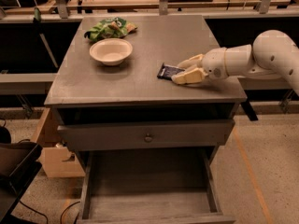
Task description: Place rxbar blueberry into middle drawer
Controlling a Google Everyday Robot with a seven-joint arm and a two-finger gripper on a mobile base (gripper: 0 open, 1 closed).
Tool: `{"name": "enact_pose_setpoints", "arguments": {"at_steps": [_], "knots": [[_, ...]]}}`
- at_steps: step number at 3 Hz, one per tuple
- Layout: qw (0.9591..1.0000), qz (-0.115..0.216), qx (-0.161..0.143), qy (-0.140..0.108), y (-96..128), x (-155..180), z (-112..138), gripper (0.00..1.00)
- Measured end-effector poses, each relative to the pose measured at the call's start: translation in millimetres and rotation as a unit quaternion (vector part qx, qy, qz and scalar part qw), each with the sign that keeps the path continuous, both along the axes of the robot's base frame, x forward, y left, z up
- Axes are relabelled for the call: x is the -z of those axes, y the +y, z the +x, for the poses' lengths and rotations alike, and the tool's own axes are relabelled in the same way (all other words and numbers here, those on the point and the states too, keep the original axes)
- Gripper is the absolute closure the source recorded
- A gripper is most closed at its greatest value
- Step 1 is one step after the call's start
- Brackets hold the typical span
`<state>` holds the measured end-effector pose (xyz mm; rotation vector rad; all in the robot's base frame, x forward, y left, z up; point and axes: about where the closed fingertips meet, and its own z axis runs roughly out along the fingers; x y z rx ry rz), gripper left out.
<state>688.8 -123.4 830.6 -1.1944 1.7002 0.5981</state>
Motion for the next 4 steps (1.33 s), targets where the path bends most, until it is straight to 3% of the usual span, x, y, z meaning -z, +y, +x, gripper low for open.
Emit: {"name": "enact_pose_setpoints", "arguments": {"at_steps": [4], "knots": [[1.0, 0.0, 0.0, 0.0, 0.0, -0.2, -0.1, 1.0]]}}
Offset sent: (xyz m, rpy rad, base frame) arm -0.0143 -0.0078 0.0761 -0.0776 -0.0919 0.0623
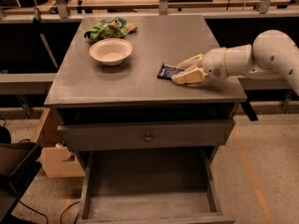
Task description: Place rxbar blueberry into middle drawer
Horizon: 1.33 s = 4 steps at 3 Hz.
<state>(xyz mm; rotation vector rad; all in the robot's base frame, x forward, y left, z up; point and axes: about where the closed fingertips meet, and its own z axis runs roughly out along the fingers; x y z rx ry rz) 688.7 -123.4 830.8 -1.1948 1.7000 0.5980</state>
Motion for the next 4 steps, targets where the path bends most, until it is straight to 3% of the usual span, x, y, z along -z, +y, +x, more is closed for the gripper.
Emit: {"name": "enact_pose_setpoints", "arguments": {"at_steps": [4], "knots": [[1.0, 0.0, 0.0, 0.0, -0.1, -0.2, -0.2, 1.0]]}}
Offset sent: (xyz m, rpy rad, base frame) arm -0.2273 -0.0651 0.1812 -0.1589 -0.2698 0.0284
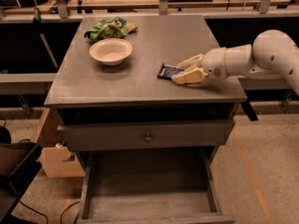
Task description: Place rxbar blueberry into middle drawer
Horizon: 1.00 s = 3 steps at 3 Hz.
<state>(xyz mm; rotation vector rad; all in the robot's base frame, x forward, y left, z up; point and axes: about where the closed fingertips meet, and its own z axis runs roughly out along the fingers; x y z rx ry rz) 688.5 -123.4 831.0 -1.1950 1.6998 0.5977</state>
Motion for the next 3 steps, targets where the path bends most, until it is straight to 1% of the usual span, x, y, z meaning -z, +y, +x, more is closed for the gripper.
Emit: {"name": "enact_pose_setpoints", "arguments": {"at_steps": [1, 2, 3], "knots": [[0.9998, -0.011, 0.007, -0.014, -9, -22, -23, 1.0], [0.9976, -0.05, 0.029, -0.039, -42, -78, -113, 1.0], [0.992, -0.089, 0.047, -0.077, -69, -151, -182, 1.0]]}}
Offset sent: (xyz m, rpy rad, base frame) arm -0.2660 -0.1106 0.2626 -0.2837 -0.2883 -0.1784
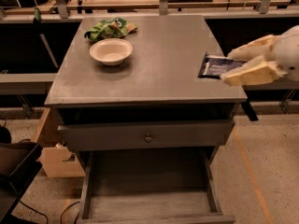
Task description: Place rxbar blueberry into middle drawer
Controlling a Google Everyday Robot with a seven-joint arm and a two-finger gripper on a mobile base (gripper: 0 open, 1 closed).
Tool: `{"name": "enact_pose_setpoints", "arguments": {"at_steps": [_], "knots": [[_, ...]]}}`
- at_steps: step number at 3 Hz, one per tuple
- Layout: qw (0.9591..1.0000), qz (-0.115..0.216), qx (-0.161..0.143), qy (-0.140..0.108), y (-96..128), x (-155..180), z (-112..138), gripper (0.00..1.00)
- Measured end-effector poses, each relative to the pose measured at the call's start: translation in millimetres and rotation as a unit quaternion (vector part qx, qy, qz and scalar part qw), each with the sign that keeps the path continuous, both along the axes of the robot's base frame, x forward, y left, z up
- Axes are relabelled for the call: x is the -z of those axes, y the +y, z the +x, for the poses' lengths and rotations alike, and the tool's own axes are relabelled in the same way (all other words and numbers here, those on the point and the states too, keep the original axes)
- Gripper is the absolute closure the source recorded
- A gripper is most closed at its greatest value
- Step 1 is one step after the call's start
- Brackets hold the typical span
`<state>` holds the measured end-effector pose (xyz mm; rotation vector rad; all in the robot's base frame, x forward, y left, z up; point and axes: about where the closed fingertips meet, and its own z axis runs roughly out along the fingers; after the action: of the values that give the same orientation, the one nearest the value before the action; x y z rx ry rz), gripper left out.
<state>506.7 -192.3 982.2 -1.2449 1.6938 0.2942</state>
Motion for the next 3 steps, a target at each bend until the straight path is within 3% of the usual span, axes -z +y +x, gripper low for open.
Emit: {"name": "enact_pose_setpoints", "arguments": {"at_steps": [1, 2, 3], "knots": [[1.0, 0.0, 0.002, -0.009, -21, -19, -48, 1.0], [1.0, 0.0, 0.002, -0.009, -21, -19, -48, 1.0], [1.0, 0.008, 0.0, -0.002, -3, 9, -50, 1.0]]}}
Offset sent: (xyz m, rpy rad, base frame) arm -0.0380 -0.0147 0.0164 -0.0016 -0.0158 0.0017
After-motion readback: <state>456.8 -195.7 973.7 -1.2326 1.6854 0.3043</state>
